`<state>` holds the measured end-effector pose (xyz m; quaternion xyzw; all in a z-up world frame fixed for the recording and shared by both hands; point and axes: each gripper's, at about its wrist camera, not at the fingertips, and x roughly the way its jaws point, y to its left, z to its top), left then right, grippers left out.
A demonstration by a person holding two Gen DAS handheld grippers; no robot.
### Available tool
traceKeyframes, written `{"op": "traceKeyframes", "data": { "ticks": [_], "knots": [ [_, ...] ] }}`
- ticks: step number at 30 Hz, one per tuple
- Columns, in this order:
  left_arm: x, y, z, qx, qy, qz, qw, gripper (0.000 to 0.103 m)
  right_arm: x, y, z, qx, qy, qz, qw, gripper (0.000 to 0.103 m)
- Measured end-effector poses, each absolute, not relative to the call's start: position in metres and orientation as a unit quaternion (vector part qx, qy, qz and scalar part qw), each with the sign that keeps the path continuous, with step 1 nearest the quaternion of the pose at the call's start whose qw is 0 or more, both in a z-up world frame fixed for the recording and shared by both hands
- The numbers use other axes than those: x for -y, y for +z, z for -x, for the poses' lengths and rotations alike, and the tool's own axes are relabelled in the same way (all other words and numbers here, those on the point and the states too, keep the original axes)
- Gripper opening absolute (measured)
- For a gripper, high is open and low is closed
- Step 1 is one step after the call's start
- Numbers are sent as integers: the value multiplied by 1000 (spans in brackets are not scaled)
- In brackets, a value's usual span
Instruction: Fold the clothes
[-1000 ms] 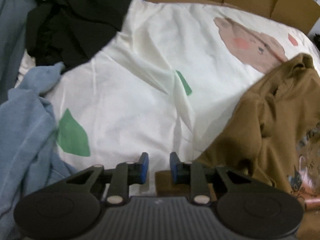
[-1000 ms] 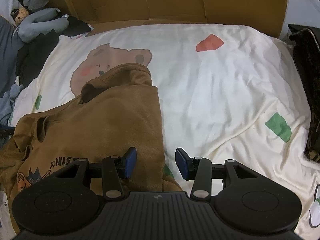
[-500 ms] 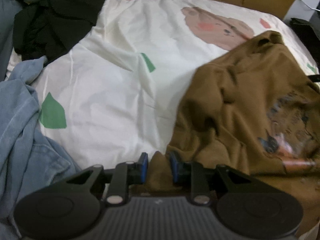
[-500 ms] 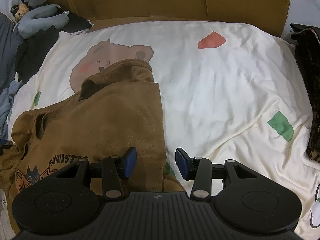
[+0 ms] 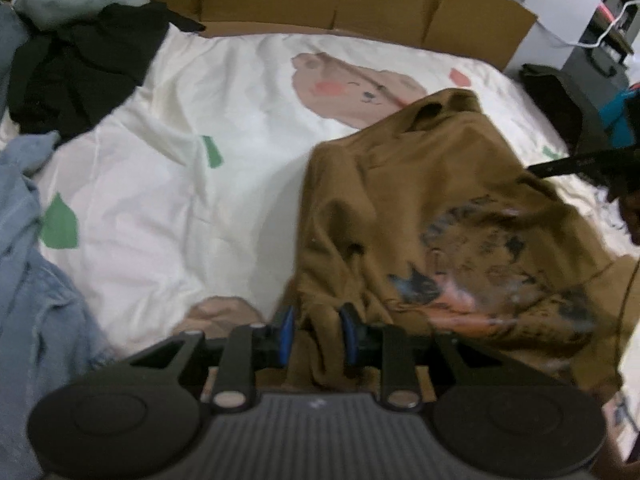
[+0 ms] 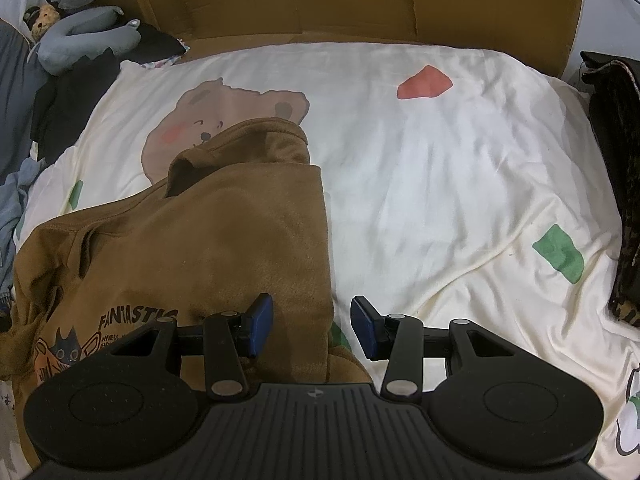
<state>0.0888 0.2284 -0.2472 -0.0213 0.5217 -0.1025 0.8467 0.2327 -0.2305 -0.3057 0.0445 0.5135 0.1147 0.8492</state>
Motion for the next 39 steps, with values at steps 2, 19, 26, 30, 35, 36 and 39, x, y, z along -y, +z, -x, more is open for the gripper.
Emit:
{"op": "traceKeyframes", "data": {
  "ticks": [2,19,26,30,35,36,39],
  "knots": [
    [-224,-250,-88,-527,-111,37,842,32,230,-306,-232,-514,115,-44,849,50],
    [-178,-254,-81,-520,-201,66,827,26,233,-296,-228,-510,118,-33,851,50],
    [-194,-229,-86,-518,-178,61,835,26,237,-289,-225,-503,121,-41,855,50],
    [-206,-211,-89,-509,-161,58,844,26,235,-288,-223,-500,123,-48,856,50],
    [-229,-195,-94,-499,-131,66,854,26,230,-284,-223,-495,134,-47,857,50],
    [-232,-197,-97,-501,-124,70,853,27,230,-284,-224,-495,135,-47,857,50],
    [-239,-212,-106,-513,-104,93,847,36,231,-284,-225,-493,133,-49,858,50]
  ]
}}
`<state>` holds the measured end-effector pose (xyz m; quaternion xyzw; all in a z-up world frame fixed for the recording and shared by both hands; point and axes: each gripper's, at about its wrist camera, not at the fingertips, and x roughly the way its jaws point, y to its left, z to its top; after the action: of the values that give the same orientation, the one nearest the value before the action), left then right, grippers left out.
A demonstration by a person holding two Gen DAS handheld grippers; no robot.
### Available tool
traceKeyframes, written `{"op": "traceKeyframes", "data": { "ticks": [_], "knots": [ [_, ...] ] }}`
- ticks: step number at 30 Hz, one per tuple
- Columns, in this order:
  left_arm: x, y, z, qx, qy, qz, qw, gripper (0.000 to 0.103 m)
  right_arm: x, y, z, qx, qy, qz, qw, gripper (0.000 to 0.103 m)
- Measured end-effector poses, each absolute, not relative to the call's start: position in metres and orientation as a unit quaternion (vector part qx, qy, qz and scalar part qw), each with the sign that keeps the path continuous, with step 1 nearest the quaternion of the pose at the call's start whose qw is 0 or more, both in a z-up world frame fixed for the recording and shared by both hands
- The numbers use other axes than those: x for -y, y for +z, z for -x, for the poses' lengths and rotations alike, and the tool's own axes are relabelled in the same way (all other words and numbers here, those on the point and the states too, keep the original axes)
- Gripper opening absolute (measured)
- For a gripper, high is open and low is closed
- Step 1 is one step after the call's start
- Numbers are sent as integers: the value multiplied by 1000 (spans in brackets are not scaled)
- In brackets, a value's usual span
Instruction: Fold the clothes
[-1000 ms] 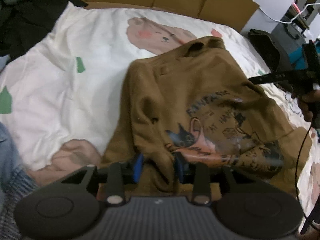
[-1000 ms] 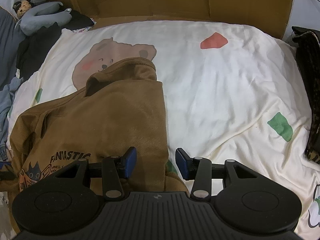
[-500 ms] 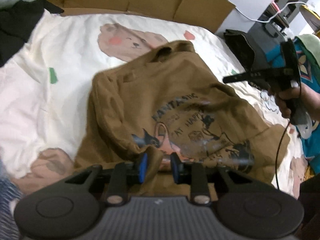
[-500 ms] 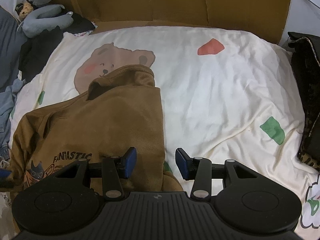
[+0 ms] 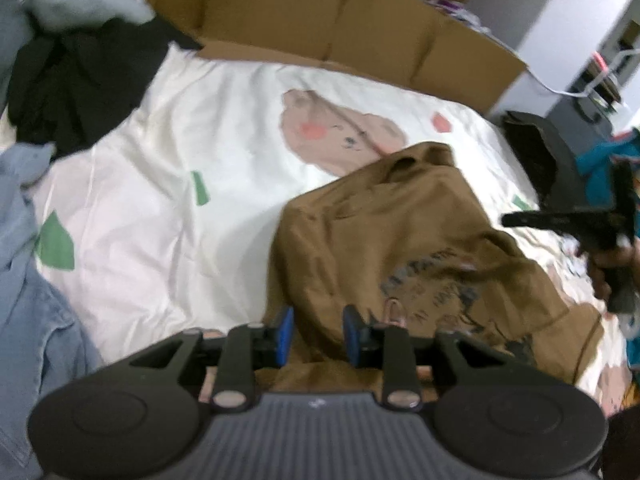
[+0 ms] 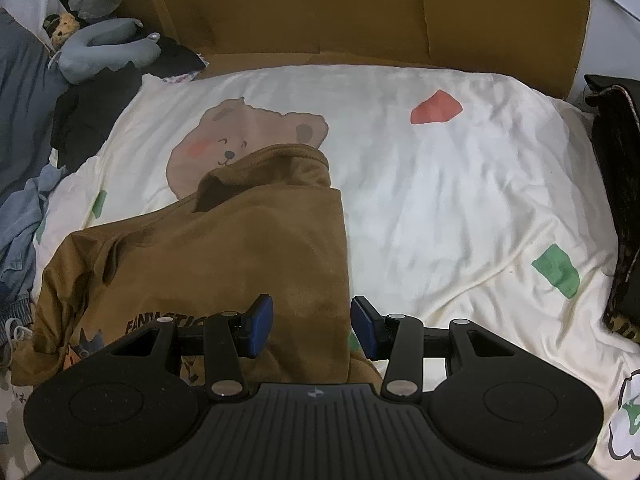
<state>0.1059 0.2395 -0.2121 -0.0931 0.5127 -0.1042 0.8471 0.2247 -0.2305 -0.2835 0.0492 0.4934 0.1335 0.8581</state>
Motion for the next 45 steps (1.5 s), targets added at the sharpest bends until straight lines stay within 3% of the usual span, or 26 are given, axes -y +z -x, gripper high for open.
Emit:
{"op": "traceKeyframes", "data": {
  "ticks": [13,23,26,28,30,45],
  "knots": [
    [-253,-273,-127,-541,-112,223,803,38,246,-288,-229,-490,119,-46,863,50],
    [-247,-266,-132,-525,-146,259,797,38,254,-289,-232,-487,110,-54,865,50],
    [-246,-267,-134,-530,-146,260,794,27,256,-289,-233,-484,108,-61,866,50],
    [-245,-268,-135,-535,-146,261,791,13,255,-289,-234,-483,109,-64,867,50],
    [-245,-269,-134,-536,-146,261,790,7,254,-288,-235,-480,111,-64,868,50],
    [-296,-248,-135,-539,-67,155,825,4,252,-267,-276,-446,142,8,884,50]
  ]
}}
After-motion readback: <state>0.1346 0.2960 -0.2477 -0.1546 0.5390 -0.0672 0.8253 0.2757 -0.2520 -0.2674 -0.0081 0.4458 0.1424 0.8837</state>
